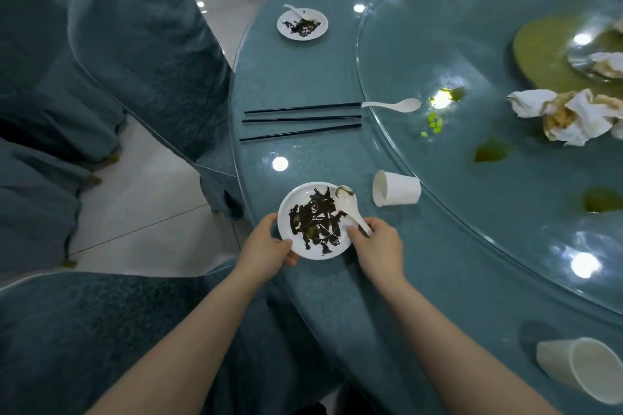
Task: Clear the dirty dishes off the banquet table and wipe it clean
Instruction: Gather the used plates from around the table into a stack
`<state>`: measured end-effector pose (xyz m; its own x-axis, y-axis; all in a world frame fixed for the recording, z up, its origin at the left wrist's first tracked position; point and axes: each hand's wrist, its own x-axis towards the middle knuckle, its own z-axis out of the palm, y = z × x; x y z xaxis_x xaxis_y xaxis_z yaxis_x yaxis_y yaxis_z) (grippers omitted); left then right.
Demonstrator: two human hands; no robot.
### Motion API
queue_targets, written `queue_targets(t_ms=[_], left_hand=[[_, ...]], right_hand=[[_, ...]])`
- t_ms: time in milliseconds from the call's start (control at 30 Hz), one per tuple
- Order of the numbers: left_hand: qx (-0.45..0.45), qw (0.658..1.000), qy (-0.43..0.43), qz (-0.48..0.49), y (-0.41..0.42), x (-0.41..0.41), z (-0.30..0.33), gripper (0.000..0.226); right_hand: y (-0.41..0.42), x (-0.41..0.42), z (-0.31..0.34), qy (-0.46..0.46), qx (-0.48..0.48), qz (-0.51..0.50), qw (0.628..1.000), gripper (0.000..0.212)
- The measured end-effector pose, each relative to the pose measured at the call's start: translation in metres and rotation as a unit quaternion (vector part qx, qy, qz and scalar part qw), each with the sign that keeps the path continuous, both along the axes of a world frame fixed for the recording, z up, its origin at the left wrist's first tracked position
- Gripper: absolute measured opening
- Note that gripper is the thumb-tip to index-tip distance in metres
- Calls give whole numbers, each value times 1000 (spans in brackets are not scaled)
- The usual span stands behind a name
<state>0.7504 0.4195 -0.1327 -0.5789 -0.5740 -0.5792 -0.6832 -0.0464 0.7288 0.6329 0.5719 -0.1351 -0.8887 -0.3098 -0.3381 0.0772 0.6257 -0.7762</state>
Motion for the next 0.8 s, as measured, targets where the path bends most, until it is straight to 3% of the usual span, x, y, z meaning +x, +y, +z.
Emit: queue_targets(t_ms=[67,167,333,500,800], left_hand=[[26,1000,2,16,0,10,3,53],[53,998,9,20,-2,26,12,30],[-32,998,53,-24,-7,59,50,5],[-136,986,90,-34,-21,116,98,4],[-83,965,238,78,-70,311,165,21]], right_hand=[[1,5,4,-3,-6,-8,1000,14],[2,16,13,-19,-9,-17,1000,25],[-4,48,47,-17,-57,-29,998,19],[-19,108,93,-2,-108,-10,994,25],[-81,283,161,45,-153,71,985,44]])
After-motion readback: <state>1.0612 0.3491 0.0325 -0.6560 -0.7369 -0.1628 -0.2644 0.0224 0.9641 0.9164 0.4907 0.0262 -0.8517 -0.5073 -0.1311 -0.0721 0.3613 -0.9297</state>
